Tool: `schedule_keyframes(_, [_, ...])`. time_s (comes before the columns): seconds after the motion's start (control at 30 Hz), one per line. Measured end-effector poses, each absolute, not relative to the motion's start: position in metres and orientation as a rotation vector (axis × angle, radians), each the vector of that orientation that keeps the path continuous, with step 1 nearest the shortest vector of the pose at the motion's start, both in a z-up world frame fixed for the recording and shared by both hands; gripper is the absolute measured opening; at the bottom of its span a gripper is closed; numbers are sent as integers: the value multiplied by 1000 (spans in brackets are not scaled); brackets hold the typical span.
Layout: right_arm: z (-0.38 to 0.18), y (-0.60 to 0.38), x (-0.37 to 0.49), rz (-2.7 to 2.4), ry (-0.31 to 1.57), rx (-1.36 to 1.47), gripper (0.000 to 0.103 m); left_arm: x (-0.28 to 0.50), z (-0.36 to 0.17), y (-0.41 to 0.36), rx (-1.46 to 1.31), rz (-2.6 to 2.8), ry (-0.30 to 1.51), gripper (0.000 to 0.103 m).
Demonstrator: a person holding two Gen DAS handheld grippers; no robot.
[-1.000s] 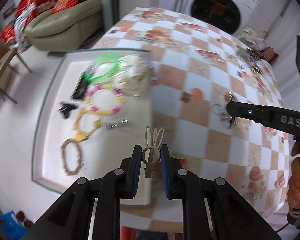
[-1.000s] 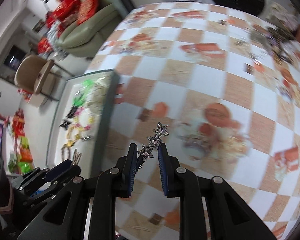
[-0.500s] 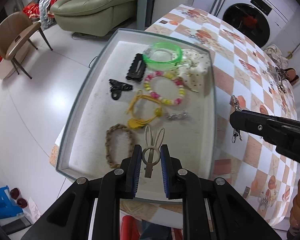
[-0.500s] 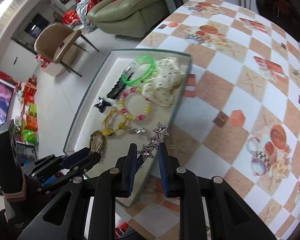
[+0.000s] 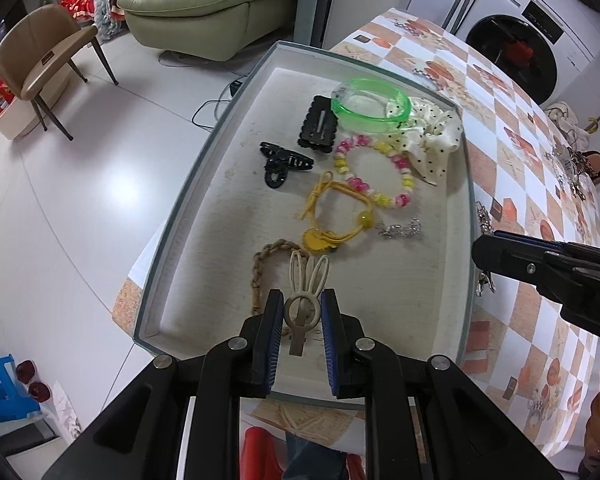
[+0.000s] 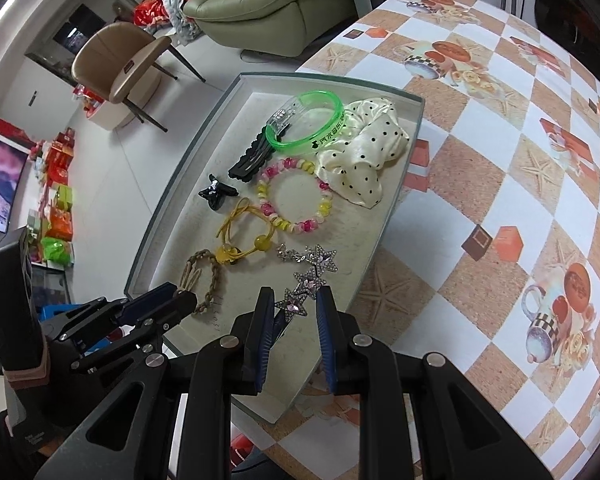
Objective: Organize jewelry
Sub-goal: 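Carry star clip and bunny clip over the white tray with both tools, then open right tool to drop star clip while left tool releases bunny clip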
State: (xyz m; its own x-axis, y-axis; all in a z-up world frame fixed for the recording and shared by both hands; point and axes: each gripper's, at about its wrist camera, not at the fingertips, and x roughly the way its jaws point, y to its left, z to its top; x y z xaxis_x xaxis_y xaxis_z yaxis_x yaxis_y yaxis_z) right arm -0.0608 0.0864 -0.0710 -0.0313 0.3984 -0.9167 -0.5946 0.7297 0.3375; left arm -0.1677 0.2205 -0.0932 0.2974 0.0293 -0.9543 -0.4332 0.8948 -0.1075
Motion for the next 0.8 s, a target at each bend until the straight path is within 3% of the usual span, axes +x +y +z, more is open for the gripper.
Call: schedule_keyframes(0.8, [-100,122,-58,853,1448,-238,23,-138,-119,251,-329,396,1250,24])
